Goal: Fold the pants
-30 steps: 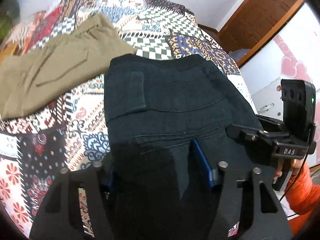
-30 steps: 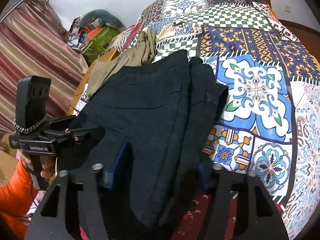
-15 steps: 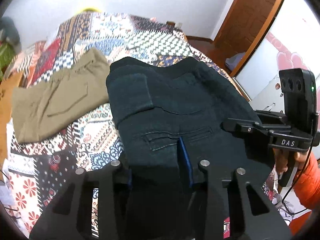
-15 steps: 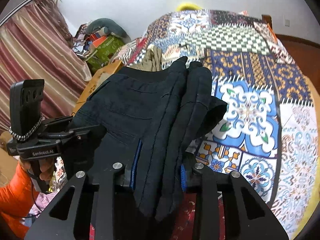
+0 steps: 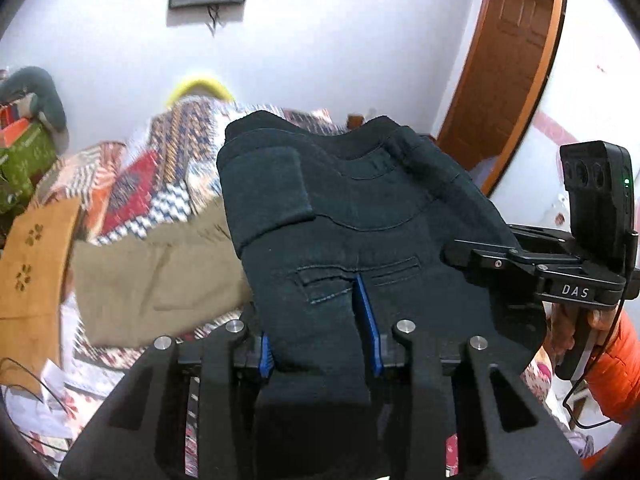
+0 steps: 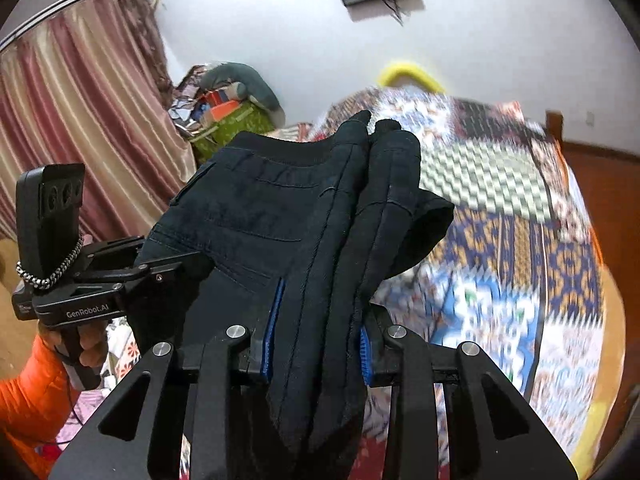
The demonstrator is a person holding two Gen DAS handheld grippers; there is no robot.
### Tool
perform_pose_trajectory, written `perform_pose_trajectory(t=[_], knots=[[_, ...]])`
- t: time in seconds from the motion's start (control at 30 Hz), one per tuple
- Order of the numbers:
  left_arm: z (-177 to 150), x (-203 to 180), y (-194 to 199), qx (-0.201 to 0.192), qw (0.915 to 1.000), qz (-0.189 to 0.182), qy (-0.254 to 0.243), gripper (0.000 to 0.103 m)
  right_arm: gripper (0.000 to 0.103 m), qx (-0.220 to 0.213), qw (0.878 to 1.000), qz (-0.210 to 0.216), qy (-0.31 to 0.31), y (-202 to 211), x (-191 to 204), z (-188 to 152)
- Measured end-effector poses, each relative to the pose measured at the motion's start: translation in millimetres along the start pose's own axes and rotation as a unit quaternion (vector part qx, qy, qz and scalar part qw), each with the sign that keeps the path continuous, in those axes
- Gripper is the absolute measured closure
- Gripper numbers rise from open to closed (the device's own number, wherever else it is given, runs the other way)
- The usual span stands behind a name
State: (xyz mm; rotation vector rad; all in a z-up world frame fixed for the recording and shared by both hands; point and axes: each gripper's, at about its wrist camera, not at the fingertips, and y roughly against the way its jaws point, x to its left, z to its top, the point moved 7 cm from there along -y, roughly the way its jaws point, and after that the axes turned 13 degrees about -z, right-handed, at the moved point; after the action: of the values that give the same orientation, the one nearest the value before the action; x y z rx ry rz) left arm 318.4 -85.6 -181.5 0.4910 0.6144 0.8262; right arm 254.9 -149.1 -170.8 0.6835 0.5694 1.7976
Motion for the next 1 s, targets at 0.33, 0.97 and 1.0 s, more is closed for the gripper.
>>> perform_pose_trajectory(t=[0.33,0.97,1.0], knots=[[51.4,59.8,38.0,-0.060,0.9973,0.043,-0.002,0.068,0.075,-0.053,0.997,0.018,0.046,-25.5,47.5,71.0],[40.8,225.9,-10.0,-0.036,0.9943,0.054,0.085,0.068,0.075,0.010,0.998,0.046,0.041,-174.3,87.9,98.6],[38.1,231.5,-15.4,-0.032,0.9939,0.052,0.092,0.068,0.075,0.018,0.998,0.044,0.042,-184.7,88.2,96.2]])
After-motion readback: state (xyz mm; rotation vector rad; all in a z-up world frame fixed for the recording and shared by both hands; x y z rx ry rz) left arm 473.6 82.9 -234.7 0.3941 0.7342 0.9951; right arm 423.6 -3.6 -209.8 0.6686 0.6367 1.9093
